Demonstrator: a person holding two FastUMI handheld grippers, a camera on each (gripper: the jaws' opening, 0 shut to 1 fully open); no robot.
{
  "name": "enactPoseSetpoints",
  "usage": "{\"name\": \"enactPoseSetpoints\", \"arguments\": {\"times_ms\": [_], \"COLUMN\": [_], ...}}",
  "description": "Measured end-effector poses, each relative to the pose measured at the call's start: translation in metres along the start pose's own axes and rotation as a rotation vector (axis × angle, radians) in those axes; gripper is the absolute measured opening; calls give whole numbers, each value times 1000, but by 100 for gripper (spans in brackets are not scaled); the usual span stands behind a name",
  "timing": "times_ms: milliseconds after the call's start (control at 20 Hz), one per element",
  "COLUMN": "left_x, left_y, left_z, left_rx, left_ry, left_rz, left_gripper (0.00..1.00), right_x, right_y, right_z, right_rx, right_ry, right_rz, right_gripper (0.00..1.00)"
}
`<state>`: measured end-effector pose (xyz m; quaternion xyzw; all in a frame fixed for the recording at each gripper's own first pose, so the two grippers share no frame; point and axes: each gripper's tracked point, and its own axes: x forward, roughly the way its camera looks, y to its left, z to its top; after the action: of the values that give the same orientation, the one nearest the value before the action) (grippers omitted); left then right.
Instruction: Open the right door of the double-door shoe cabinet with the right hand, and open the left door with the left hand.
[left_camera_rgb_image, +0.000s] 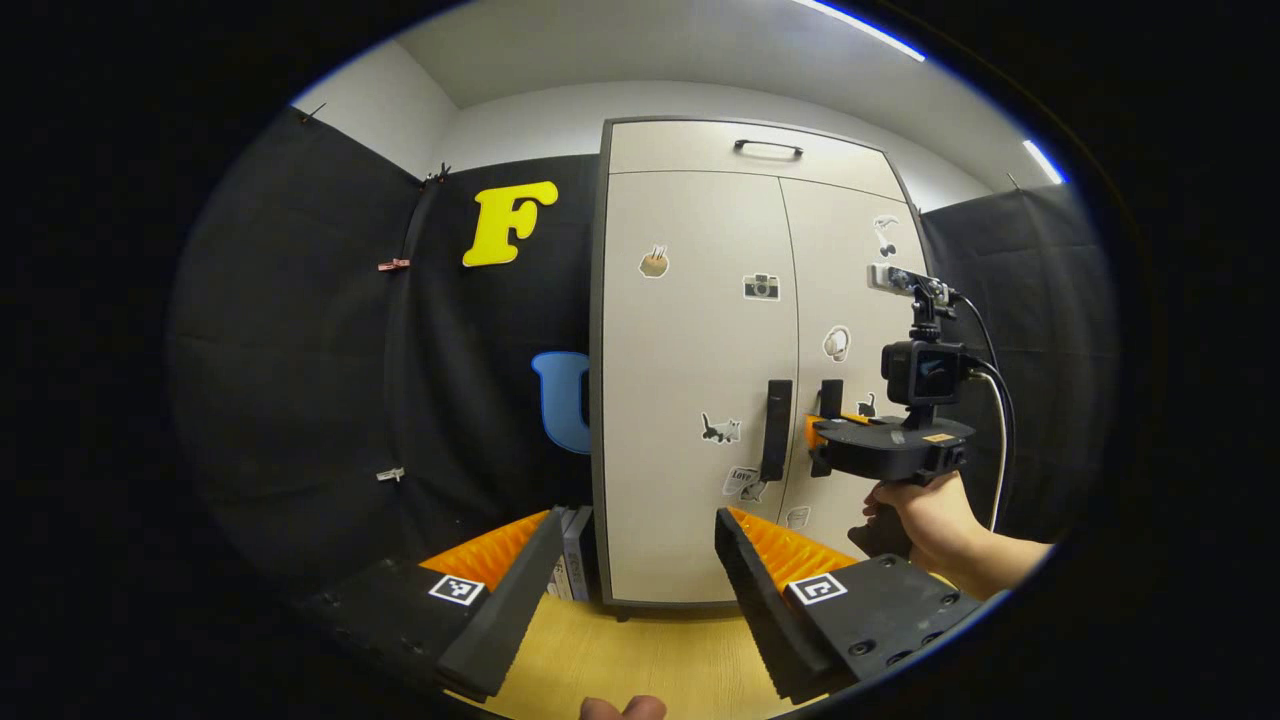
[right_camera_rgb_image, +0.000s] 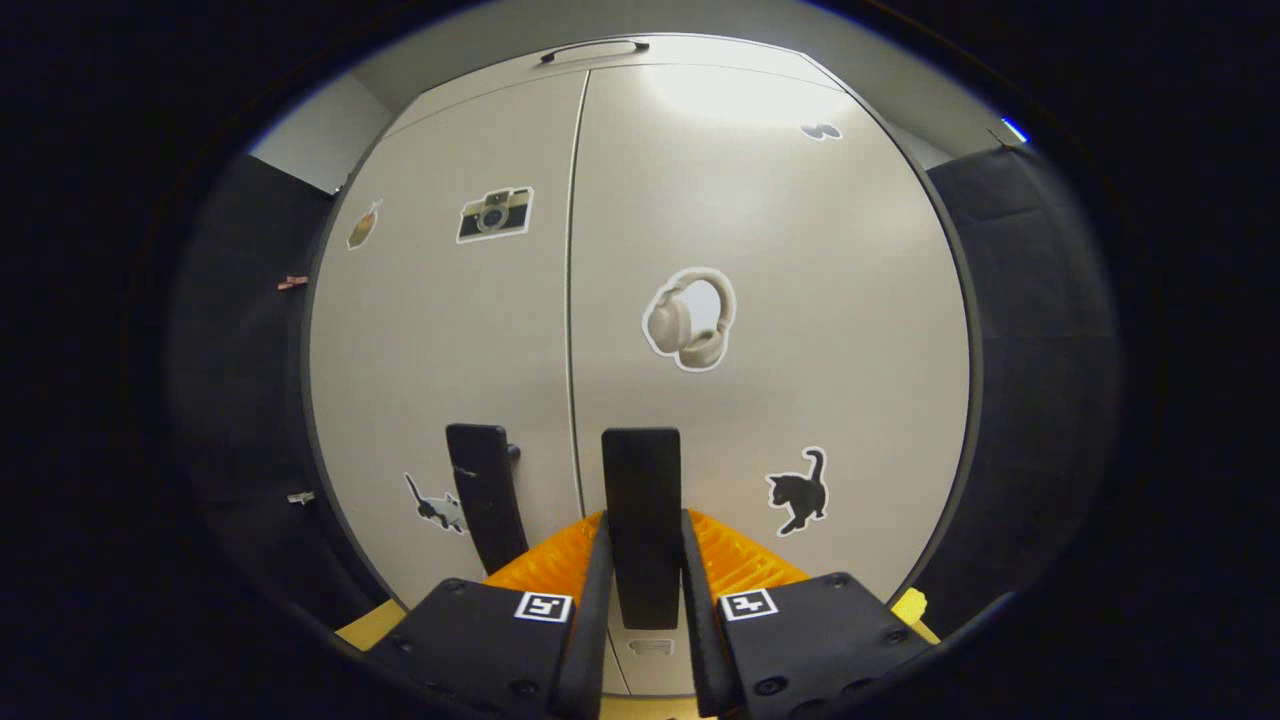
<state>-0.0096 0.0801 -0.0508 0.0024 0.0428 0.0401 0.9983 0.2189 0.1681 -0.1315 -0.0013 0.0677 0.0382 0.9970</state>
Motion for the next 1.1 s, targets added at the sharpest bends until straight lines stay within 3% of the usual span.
{"name": "enactPoseSetpoints", "arguments": {"times_ms": [250, 450, 650, 700, 1100], "left_x": [-3, -8, -18, -20, -31], "left_y": [8, 12, 18, 19, 14], "left_z": [-3, -4, -2, -2, 4], "left_rx": [-2, -14, -24, -28, -31], "left_ry": [4, 9, 2, 0, -16], "left_rz": [6, 9, 20, 21, 26], "left_gripper": [95, 95, 95, 95, 95], "right_x": [2, 2, 0, 0, -30], "right_y": [-1, -1, -2, -2, -9], "right_z": [-3, -5, -7, -6, 2], "right_rx": [-80, -46, 31, 43, 38], "right_ry": [-12, 22, 49, 58, 39], "right_rz": [-36, -24, -30, -22, 57], "right_gripper": [41, 18, 18, 12, 12]}}
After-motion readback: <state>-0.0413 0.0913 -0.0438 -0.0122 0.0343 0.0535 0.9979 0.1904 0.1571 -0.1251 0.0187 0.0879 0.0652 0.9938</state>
